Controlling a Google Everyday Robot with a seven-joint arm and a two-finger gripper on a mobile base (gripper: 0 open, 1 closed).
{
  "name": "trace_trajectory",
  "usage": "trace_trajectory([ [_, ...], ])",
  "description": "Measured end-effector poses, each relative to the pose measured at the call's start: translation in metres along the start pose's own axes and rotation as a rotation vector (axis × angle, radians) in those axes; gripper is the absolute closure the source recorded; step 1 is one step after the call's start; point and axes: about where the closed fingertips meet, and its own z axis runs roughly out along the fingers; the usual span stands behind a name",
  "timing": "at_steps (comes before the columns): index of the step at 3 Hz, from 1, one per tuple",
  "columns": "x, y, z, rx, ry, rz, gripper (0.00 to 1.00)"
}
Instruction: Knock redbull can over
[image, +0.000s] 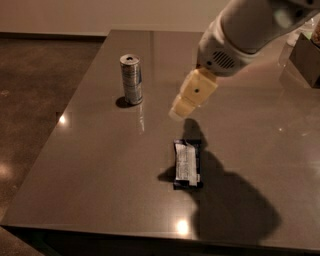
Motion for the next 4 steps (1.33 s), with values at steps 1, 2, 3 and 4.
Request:
trace_trajectory([
  [1, -0.032, -0.001, 0.042, 0.016, -0.026, 0.035, 0.00],
  [2, -0.056, -0.012, 0.080, 0.041, -0.039, 0.094, 0.00],
  [3, -0.073, -0.032, 0.114, 0.072, -0.049, 0.164, 0.00],
  [4, -0.086, -0.049, 0.142, 0.077, -0.061, 0.236, 0.00],
])
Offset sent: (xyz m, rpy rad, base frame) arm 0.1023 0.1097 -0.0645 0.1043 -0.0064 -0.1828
